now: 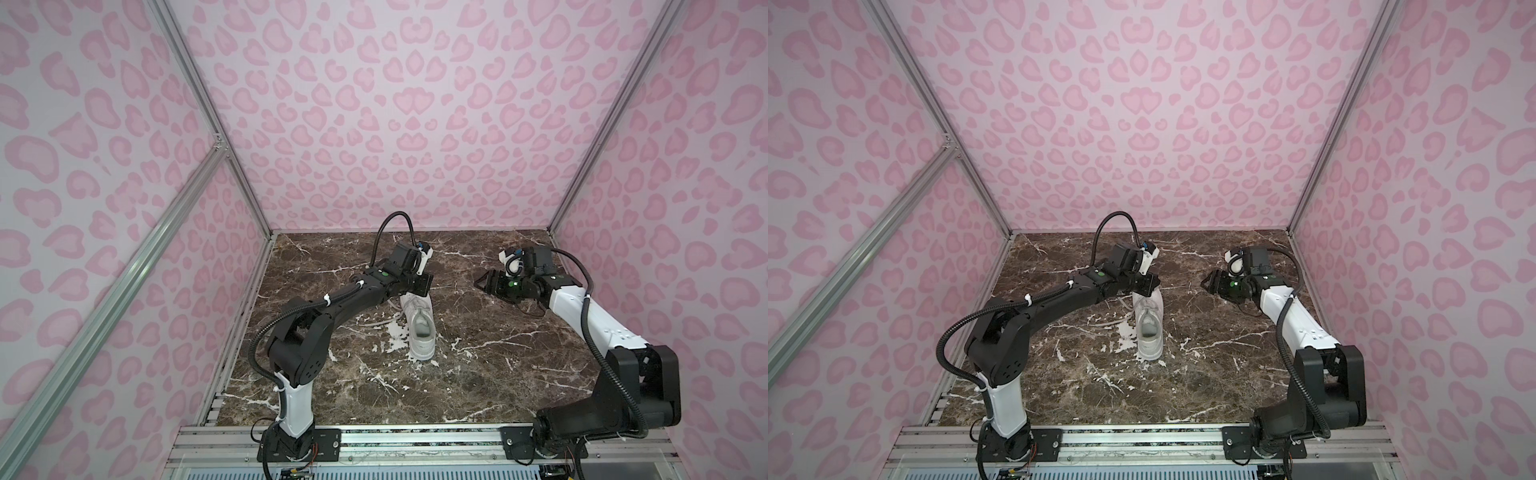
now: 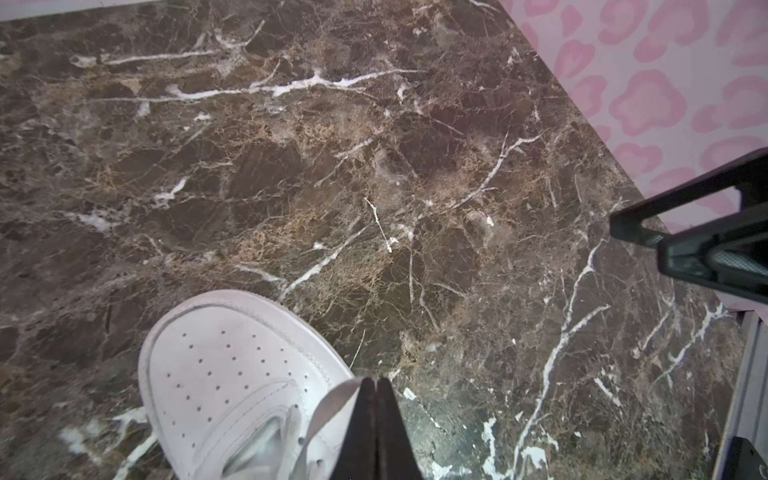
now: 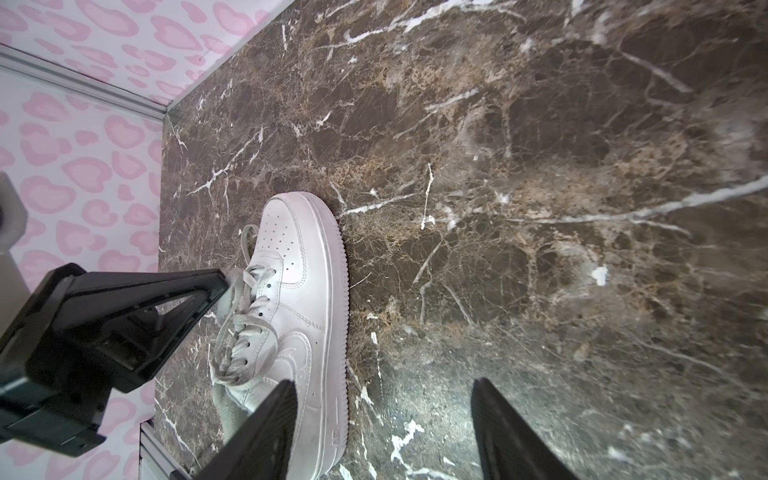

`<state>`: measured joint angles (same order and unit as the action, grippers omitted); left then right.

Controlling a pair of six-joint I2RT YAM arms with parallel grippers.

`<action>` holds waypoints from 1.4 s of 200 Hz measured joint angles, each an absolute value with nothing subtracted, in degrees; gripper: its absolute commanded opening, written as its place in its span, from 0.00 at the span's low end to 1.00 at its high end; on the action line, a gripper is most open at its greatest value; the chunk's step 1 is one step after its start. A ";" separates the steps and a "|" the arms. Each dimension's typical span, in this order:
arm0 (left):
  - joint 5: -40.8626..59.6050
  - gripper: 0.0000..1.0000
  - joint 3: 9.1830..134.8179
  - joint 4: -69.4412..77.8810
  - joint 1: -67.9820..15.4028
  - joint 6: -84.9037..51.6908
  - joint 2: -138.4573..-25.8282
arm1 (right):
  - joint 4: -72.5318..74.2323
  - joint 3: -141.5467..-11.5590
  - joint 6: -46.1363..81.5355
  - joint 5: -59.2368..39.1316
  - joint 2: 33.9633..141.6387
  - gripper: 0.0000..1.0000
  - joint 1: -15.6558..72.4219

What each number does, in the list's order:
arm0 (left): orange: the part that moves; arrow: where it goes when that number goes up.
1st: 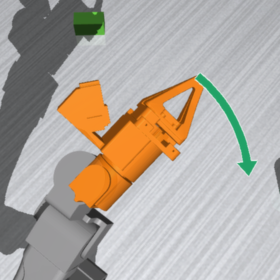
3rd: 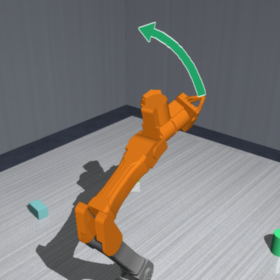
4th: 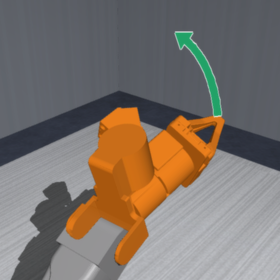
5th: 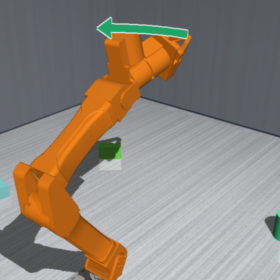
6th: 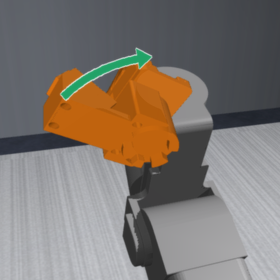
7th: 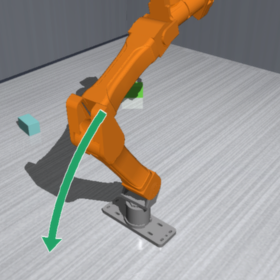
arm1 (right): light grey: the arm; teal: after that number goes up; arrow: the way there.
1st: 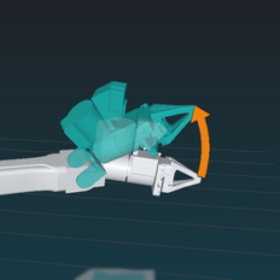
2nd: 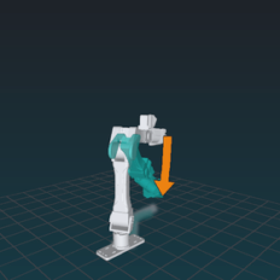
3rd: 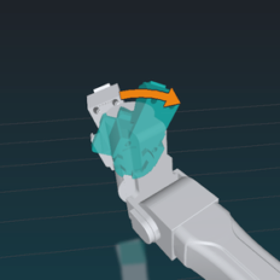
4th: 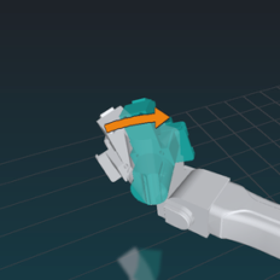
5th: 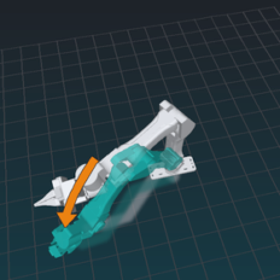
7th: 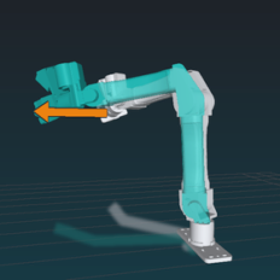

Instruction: Tie the shoes

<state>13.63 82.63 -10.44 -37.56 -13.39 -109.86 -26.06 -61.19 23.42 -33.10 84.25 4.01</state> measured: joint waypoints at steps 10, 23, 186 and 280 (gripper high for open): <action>13.74 0.03 83.05 -10.61 -37.58 -13.41 -110.48 | -26.06 -61.19 23.42 -33.19 84.38 0.68 4.01; 14.13 0.03 83.57 -10.63 -37.63 -13.43 -111.26 | -26.06 -61.17 23.42 -33.26 84.60 0.68 4.01; 14.44 0.45 88.97 -16.32 -38.52 -12.29 -113.80 | -26.11 -61.25 23.57 -33.50 84.58 0.69 4.19; 17.32 0.39 71.53 -13.85 -29.87 -12.56 -102.30 | -26.24 -62.54 23.99 -33.69 86.41 0.68 6.28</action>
<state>17.32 71.53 -13.85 -29.87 -12.56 -102.30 -26.24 -62.54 23.99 -33.69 86.41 6.28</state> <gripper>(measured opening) 0.392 0.683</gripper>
